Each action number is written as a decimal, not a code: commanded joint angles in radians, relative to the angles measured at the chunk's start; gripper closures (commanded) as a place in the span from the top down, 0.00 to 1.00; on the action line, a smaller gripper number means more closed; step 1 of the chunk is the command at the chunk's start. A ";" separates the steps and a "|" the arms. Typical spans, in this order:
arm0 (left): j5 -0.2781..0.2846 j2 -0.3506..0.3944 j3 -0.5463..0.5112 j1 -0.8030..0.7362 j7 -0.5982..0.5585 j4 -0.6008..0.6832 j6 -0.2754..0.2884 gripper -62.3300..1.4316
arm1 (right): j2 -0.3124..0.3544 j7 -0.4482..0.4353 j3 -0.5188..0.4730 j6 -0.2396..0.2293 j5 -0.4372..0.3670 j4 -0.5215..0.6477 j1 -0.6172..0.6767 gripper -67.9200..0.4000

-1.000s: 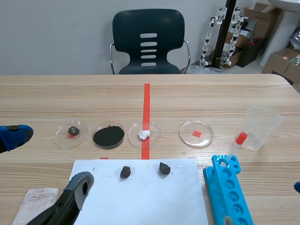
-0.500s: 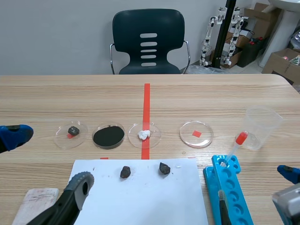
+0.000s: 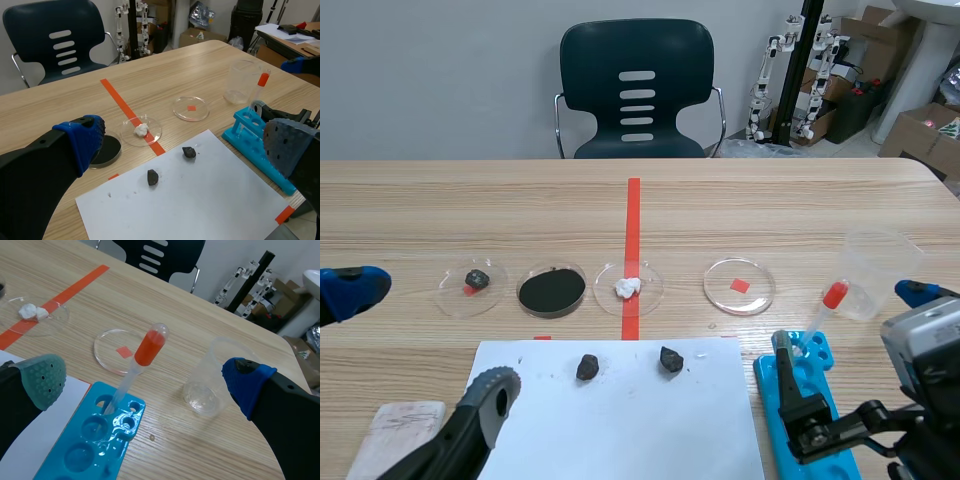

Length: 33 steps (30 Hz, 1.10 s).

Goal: Pick up the dropper by the top with the right hand

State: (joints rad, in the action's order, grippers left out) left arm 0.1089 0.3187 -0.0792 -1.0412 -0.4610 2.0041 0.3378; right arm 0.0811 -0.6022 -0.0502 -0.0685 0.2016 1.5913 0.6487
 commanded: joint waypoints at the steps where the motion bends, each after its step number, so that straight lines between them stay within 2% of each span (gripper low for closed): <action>1: 0.007 -0.002 0.002 -0.003 -0.013 0.006 0.002 1.00 | 0.016 -0.006 -0.001 -0.011 -0.007 0.021 -0.018 1.00; 5: 0.007 -0.002 0.002 -0.003 -0.014 0.006 0.002 1.00 | 0.016 -0.003 -0.001 -0.021 -0.007 0.010 -0.046 1.00; 9: 0.007 -0.002 0.002 -0.003 -0.013 0.006 0.002 1.00 | 0.016 0.001 -0.001 -0.060 -0.007 -0.024 -0.074 1.00; 16: 0.007 -0.002 0.002 -0.003 -0.013 0.006 0.002 1.00 | 0.016 -0.003 -0.001 -0.060 -0.007 -0.106 -0.117 1.00; 25: 0.007 -0.002 0.002 -0.003 -0.013 0.006 0.002 1.00 | 0.016 -0.071 -0.001 -0.060 -0.007 -0.110 -0.117 1.00; 31: 0.007 -0.002 0.002 -0.003 -0.013 0.006 0.002 1.00 | 0.016 -0.074 -0.001 -0.060 -0.007 -0.110 -0.117 1.00; 33: 0.007 -0.002 0.002 -0.003 -0.013 0.006 0.002 1.00 | 0.016 -0.074 -0.001 -0.060 -0.007 -0.110 -0.117 0.92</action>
State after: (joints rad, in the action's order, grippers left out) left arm 0.1089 0.3187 -0.0792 -1.0412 -0.4610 2.0041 0.3378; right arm 0.0864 -0.6609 -0.0502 -0.1349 0.2020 1.4605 0.5354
